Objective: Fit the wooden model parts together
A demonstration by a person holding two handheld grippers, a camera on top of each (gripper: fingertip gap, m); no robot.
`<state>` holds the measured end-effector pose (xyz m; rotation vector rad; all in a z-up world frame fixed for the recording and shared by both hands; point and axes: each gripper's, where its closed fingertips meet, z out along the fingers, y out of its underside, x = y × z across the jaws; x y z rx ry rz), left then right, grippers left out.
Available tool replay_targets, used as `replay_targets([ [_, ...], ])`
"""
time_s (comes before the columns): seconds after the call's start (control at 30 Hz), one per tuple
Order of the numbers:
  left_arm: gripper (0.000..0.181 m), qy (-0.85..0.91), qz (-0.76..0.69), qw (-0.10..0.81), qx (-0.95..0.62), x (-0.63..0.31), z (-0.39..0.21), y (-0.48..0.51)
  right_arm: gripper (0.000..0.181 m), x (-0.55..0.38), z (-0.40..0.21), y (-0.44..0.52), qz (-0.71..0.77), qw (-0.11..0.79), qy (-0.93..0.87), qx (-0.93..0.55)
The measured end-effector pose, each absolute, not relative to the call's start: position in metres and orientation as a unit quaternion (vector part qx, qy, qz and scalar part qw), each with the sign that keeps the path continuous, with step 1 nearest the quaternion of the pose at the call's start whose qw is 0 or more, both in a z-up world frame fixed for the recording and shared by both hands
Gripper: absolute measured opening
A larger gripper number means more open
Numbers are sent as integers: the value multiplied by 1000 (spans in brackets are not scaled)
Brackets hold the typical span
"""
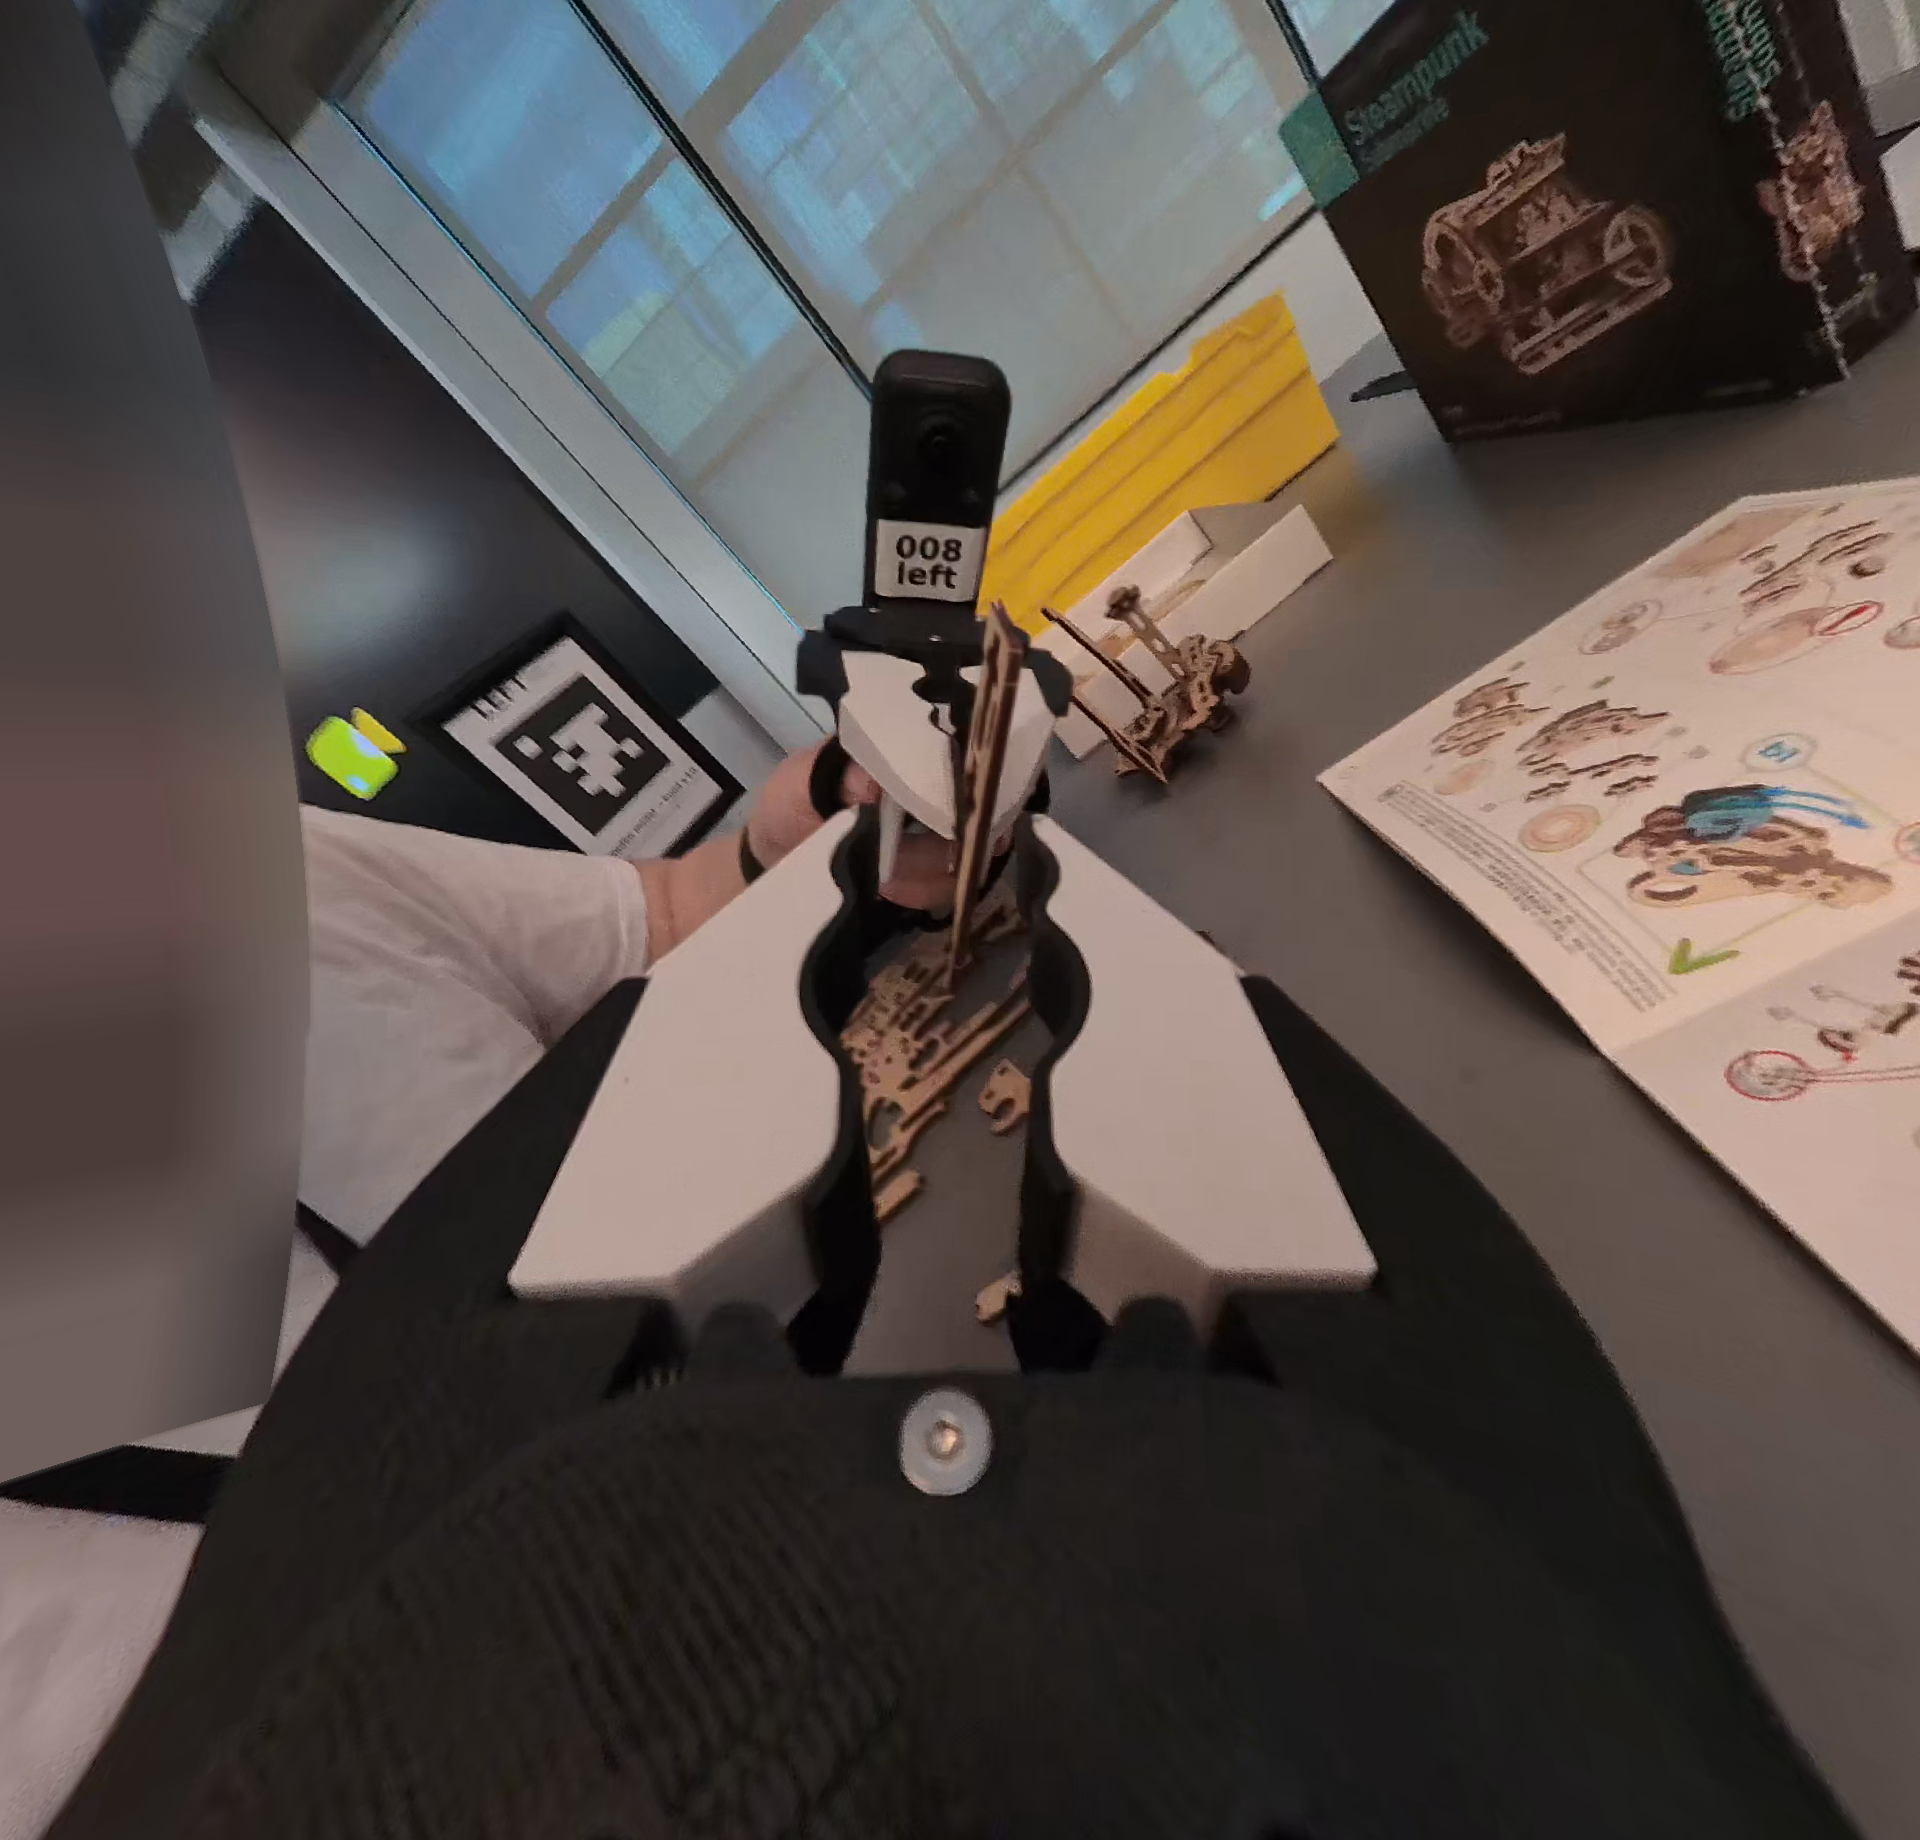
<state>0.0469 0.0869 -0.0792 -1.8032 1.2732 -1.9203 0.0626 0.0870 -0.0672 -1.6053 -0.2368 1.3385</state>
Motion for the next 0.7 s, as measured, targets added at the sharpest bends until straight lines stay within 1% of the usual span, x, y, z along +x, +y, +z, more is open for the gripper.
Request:
replay_targets([
  [0.1, 0, 416, -670, 97, -607, 47, -76, 86, 21, 59, -76, 89, 523, 487, -99, -693],
  [0.2, 0, 422, -668, 97, -606, 47, -77, 83, 14, 51, -77, 86, 558, 461, -83, -685],
  [0.27, 0, 417, -672, 91, -604, 47, -76, 82, 13, 48, -79, 86, 578, 445, -73, -680],
  [0.3, 0, 415, -674, 88, -605, 47, -77, 82, 10, 48, -80, 87, 585, 439, -68, -678],
  [0.37, 0, 408, -679, 79, -606, 47, -77, 82, 0, 48, -77, 85, 602, 433, -69, -668],
  [0.53, 1, 397, -690, 67, -601, 48, -76, 81, 0, 49, -78, 84, 614, 421, -55, -665],
  [0.6, 10, 388, -699, 62, -597, 47, -73, 82, 0, 53, -77, 85, 621, 419, -44, -661],
  [0.7, 11, 380, -705, 71, -595, 43, -70, 90, 0, 58, -73, 85, 646, 411, -21, -643],
])
